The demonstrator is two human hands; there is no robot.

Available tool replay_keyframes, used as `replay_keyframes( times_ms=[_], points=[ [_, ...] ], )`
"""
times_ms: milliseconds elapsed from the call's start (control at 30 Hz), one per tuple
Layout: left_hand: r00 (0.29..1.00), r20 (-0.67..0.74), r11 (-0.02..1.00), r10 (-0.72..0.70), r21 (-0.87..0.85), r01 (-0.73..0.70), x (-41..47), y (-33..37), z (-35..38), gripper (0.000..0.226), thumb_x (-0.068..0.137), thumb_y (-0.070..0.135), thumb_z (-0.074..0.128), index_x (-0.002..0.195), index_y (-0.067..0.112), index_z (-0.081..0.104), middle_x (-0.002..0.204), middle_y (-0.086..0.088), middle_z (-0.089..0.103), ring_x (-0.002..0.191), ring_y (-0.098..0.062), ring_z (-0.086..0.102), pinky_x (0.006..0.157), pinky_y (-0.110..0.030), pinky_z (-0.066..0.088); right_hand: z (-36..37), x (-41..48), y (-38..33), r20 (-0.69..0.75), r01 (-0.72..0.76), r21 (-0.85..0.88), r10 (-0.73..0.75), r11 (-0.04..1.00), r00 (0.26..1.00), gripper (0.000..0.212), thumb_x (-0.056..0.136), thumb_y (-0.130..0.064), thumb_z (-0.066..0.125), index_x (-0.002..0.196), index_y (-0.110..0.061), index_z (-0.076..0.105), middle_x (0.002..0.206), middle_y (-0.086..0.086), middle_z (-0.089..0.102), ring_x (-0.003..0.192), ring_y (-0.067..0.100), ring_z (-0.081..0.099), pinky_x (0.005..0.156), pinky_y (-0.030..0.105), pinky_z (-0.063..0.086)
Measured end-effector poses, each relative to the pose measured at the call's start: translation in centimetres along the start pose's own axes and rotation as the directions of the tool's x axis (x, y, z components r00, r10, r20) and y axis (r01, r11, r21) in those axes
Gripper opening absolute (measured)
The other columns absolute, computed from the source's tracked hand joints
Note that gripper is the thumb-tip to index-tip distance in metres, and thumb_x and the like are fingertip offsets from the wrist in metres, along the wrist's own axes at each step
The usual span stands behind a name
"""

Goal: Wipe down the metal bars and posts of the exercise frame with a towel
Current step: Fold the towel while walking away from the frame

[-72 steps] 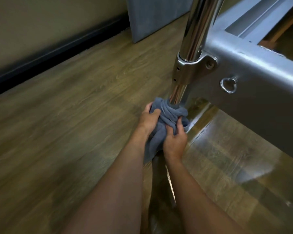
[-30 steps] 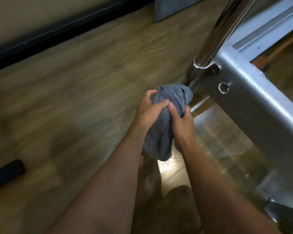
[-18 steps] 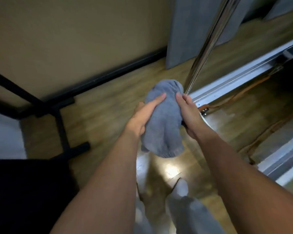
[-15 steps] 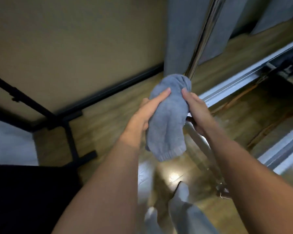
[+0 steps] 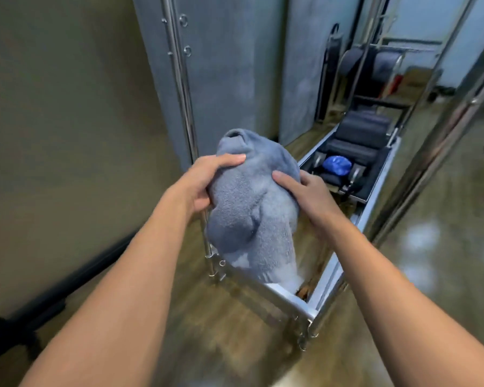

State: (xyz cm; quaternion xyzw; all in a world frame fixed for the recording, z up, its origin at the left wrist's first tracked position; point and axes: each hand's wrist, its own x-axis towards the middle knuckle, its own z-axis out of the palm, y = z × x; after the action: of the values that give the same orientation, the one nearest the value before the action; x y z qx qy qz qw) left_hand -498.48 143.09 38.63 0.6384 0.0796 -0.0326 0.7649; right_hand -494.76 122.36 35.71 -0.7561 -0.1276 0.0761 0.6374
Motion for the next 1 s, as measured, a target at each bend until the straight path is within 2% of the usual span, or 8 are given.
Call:
replay_keyframes(
  times_ms=[133,233,300,467,633,767,900,1000],
  points=[
    [0.981,0.158,0.972,0.117,0.186,-0.146,-2.3,2.2,8.1,0.05,0.074,0.009,0.075,0.122,0.006,0.063,0.114,-0.015,0.07,0.103,-0.029,0.068,0.089,-0.038,0.055,-7.9,-4.7,-0.8,0.045,0.041,-0.108,-0.037,0.993,0.998,0.072,0.067,-0.054,0.081,0.125,-0.026,0.049,0.114,-0.003,0.068,0.098,0.007,0.067,0.086,0.028,0.053],
    [0.948,0.288,0.928,0.134,0.298,-0.222,-3.8,3.0,16.1,0.045,0.079,0.004,0.072,0.122,0.011,0.063,0.113,-0.013,0.071,0.101,-0.023,0.069,0.088,-0.034,0.056,-15.0,-8.5,-1.7,0.01,0.159,-0.229,-0.161,0.96,0.987,0.099,0.056,-0.063,0.082,0.139,-0.03,0.04,0.128,-0.004,0.058,0.111,0.007,0.062,0.096,0.028,0.048],
    [0.918,0.386,0.903,0.093,0.355,-0.241,-4.5,2.9,21.7,0.043,0.081,0.005,0.071,0.122,0.015,0.064,0.113,-0.011,0.072,0.1,-0.021,0.069,0.087,-0.032,0.057,-19.9,-11.0,-2.7,0.011,0.21,-0.216,-0.213,0.954,0.977,0.09,0.065,-0.054,0.083,0.14,-0.029,0.041,0.133,-0.006,0.056,0.117,0.004,0.057,0.1,0.026,0.046],
    [0.882,0.463,0.868,0.089,0.398,-0.297,-4.0,1.1,34.5,0.038,0.08,0.022,0.077,0.117,0.016,0.066,0.11,-0.009,0.073,0.101,-0.022,0.069,0.09,-0.038,0.055,-31.6,-15.5,-3.2,-0.068,0.17,-0.325,-0.202,0.93,0.977,0.036,0.081,-0.038,0.073,0.111,-0.02,0.068,0.106,-0.004,0.073,0.102,0.01,0.066,0.094,0.037,0.051],
    [0.88,0.468,0.887,0.079,0.369,-0.276,-2.3,-1.4,44.2,0.033,0.086,0.035,0.072,0.109,0.013,0.068,0.099,-0.002,0.074,0.09,-0.016,0.07,0.083,-0.03,0.055,-41.3,-17.3,-0.9,-0.367,0.037,-0.082,-0.065,0.996,0.928,0.046,0.084,-0.034,0.066,0.093,0.01,0.06,0.081,0.014,0.06,0.075,0.018,0.051,0.071,0.035,0.039],
    [0.792,0.61,0.944,-0.032,0.279,-0.177,0.2,-3.2,50.2,0.044,0.083,0.015,0.072,0.125,0.01,0.061,0.114,-0.011,0.07,0.102,-0.022,0.068,0.093,-0.037,0.054,-47.1,-17.3,1.1,-0.551,-0.006,0.005,0.007,1.0,0.835,0.026,0.09,-0.03,0.062,0.075,-0.009,0.061,0.075,0.008,0.054,0.071,0.017,0.048,0.066,0.032,0.036],
    [0.798,0.602,0.937,-0.001,0.28,-0.211,5.4,-4.7,56.5,0.043,0.084,0.002,0.071,0.124,0.013,0.061,0.115,-0.013,0.07,0.108,-0.027,0.067,0.089,-0.036,0.056,-53.2,-15.6,2.7,-0.606,-0.006,0.109,0.071,0.994,0.792,0.016,0.095,-0.022,0.059,0.086,-0.009,0.06,0.078,0.01,0.056,0.073,0.019,0.051,0.063,0.029,0.037],
    [0.811,0.582,0.916,0.05,0.298,-0.27,10.5,-5.0,60.8,0.039,0.084,0.0,0.069,0.12,0.015,0.065,0.11,-0.009,0.072,0.102,-0.022,0.069,0.079,-0.028,0.057,-57.8,-13.0,3.9,-0.538,-0.006,0.157,0.09,0.988,0.838,0.024,0.091,-0.027,0.067,0.105,-0.009,0.06,0.099,0.004,0.068,0.084,0.014,0.066,0.071,0.029,0.051]
  ],
)
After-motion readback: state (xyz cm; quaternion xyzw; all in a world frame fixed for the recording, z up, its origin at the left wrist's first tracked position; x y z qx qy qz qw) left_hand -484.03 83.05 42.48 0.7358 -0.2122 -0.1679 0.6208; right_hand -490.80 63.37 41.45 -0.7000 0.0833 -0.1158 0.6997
